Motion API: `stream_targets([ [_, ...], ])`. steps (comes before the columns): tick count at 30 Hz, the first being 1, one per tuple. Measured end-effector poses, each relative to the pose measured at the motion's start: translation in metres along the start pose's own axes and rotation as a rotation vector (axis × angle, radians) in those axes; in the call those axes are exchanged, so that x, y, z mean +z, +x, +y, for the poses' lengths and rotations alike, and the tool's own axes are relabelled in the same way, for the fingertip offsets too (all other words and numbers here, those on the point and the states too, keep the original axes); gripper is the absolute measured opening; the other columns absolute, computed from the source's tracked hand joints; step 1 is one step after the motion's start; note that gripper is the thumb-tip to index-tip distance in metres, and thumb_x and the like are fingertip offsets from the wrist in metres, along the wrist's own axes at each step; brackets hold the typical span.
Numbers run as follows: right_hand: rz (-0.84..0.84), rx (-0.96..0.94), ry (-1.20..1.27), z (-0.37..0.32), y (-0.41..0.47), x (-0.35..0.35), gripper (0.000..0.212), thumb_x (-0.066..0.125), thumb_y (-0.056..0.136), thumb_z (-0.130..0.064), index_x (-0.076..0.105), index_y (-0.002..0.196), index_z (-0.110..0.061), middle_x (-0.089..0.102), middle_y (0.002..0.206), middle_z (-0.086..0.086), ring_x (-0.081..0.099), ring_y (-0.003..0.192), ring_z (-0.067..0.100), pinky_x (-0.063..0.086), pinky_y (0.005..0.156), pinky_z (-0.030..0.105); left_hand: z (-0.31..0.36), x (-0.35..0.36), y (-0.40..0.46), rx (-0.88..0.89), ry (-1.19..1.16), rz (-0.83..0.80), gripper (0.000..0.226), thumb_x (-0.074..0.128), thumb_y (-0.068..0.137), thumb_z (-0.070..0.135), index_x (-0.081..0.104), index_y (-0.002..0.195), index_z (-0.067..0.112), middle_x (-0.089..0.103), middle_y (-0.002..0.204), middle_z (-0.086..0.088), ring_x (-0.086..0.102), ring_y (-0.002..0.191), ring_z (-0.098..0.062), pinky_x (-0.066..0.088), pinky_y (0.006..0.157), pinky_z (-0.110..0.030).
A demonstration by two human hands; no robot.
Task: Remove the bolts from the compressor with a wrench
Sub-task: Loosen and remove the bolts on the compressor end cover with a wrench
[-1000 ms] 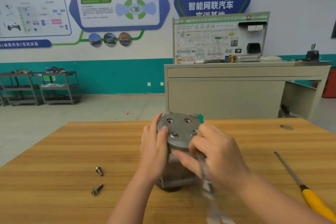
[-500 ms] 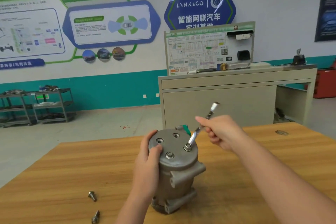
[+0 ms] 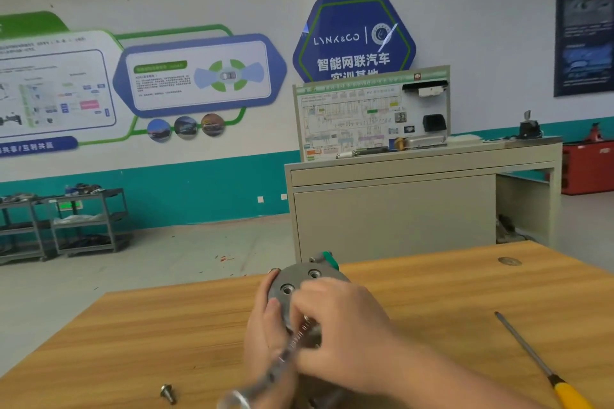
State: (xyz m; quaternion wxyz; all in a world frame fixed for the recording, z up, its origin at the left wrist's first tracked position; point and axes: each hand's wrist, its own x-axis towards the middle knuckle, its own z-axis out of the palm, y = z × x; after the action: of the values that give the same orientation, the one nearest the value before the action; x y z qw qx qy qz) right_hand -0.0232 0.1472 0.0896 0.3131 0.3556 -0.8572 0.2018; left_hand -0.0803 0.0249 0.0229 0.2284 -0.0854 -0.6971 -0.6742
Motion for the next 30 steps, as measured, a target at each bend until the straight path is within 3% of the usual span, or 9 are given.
stream_targets([
  [5, 0.304, 0.064, 0.422, 0.023, -0.066, 0.009, 0.042, 0.063, 0.083, -0.06, 0.053, 0.063, -0.024, 0.042, 0.073, -0.01, 0.045, 0.062, 0.008, 0.038, 0.058, 0.024, 0.005, -0.006, -0.014, 0.037, -0.114, 0.028, 0.043, 0.032, 0.089, 0.04, 0.06, 0.122, 0.032, 0.07, 0.111, 0.001, 0.066, 0.106, -0.022, 0.05, 0.093, -0.051],
  [10, 0.618, 0.777, 1.367, 0.057, -0.067, 0.018, 0.044, 0.058, 0.084, -0.048, 0.078, 0.079, -0.009, 0.051, 0.056, 0.001, 0.046, 0.05, 0.011, 0.036, 0.05, 0.026, 0.009, -0.007, -0.014, 0.0, -0.14, 0.037, 0.042, 0.034, 0.085, 0.038, 0.064, 0.114, 0.04, 0.071, 0.11, 0.001, 0.065, 0.106, -0.022, 0.051, 0.093, -0.051],
  [14, 0.53, 1.037, 1.409, 0.103, -0.028, 0.011, 0.022, 0.063, 0.092, -0.022, 0.059, 0.081, -0.003, 0.041, 0.044, -0.001, 0.032, 0.032, 0.009, 0.025, 0.032, 0.018, 0.0, -0.006, -0.009, -0.004, -0.14, 0.07, 0.042, 0.036, 0.081, 0.038, 0.065, 0.11, 0.044, 0.071, 0.105, 0.003, 0.067, 0.101, -0.023, 0.052, 0.088, -0.057],
  [18, 0.254, 1.121, 1.153, 0.12, 0.029, 0.002, 0.032, 0.075, 0.084, -0.022, 0.05, 0.07, -0.01, 0.04, 0.041, -0.004, 0.03, 0.031, 0.008, 0.024, 0.032, 0.017, -0.004, -0.004, 0.002, -0.06, -0.206, 0.066, 0.044, 0.039, 0.078, 0.026, 0.07, 0.103, 0.042, 0.073, 0.104, 0.001, 0.066, 0.103, -0.027, 0.048, 0.094, -0.058],
  [21, 0.061, 0.946, 0.668, 0.093, 0.074, 0.008, 0.036, 0.075, 0.084, -0.031, 0.052, 0.065, -0.011, 0.046, 0.048, 0.0, 0.037, 0.039, 0.012, 0.032, 0.042, 0.021, 0.0, 0.0, 0.001, -0.067, -0.235, 0.055, 0.043, 0.038, 0.082, 0.026, 0.071, 0.106, 0.039, 0.073, 0.109, -0.003, 0.065, 0.107, -0.028, 0.048, 0.096, -0.054],
  [23, -0.084, 0.684, 0.4, 0.059, 0.09, 0.01, 0.036, 0.074, 0.083, -0.038, 0.052, 0.064, -0.016, 0.052, 0.059, 0.0, 0.047, 0.054, 0.015, 0.038, 0.055, 0.027, -0.004, 0.0, -0.002, -0.063, -0.246, 0.071, 0.035, 0.04, 0.094, 0.028, 0.068, 0.114, 0.035, 0.07, 0.117, 0.002, 0.062, 0.113, -0.019, 0.049, 0.098, -0.037],
  [26, -0.272, 0.275, 0.125, 0.011, 0.075, 0.011, 0.033, 0.067, 0.08, -0.054, 0.052, 0.07, -0.026, 0.058, 0.071, -0.009, 0.053, 0.066, 0.009, 0.043, 0.057, 0.029, 0.02, -0.006, -0.021, -0.036, -0.637, -0.008, 0.025, 0.041, 0.103, 0.006, 0.063, 0.114, 0.007, 0.062, 0.107, -0.004, 0.06, 0.113, -0.028, 0.039, 0.08, -0.012],
  [28, -0.15, -0.001, -0.026, -0.01, 0.048, 0.008, 0.028, 0.062, 0.08, -0.053, 0.051, 0.071, -0.028, 0.056, 0.066, -0.012, 0.049, 0.059, 0.006, 0.035, 0.052, 0.022, 0.036, -0.015, -0.017, 0.091, -0.747, 0.022, 0.035, 0.047, 0.101, 0.015, 0.065, 0.088, -0.012, 0.063, 0.081, -0.019, 0.064, 0.08, -0.032, 0.04, 0.068, -0.029],
  [30, 0.008, -0.223, -0.074, -0.013, 0.011, 0.007, 0.024, 0.065, 0.076, -0.043, 0.051, 0.067, -0.026, 0.051, 0.059, -0.01, 0.043, 0.053, 0.008, 0.026, 0.051, 0.021, 0.037, -0.024, -0.007, 0.138, -0.392, 0.016, 0.046, 0.03, 0.106, 0.02, 0.073, 0.092, 0.01, 0.072, 0.087, -0.01, 0.068, 0.083, -0.025, 0.048, 0.077, -0.026],
])
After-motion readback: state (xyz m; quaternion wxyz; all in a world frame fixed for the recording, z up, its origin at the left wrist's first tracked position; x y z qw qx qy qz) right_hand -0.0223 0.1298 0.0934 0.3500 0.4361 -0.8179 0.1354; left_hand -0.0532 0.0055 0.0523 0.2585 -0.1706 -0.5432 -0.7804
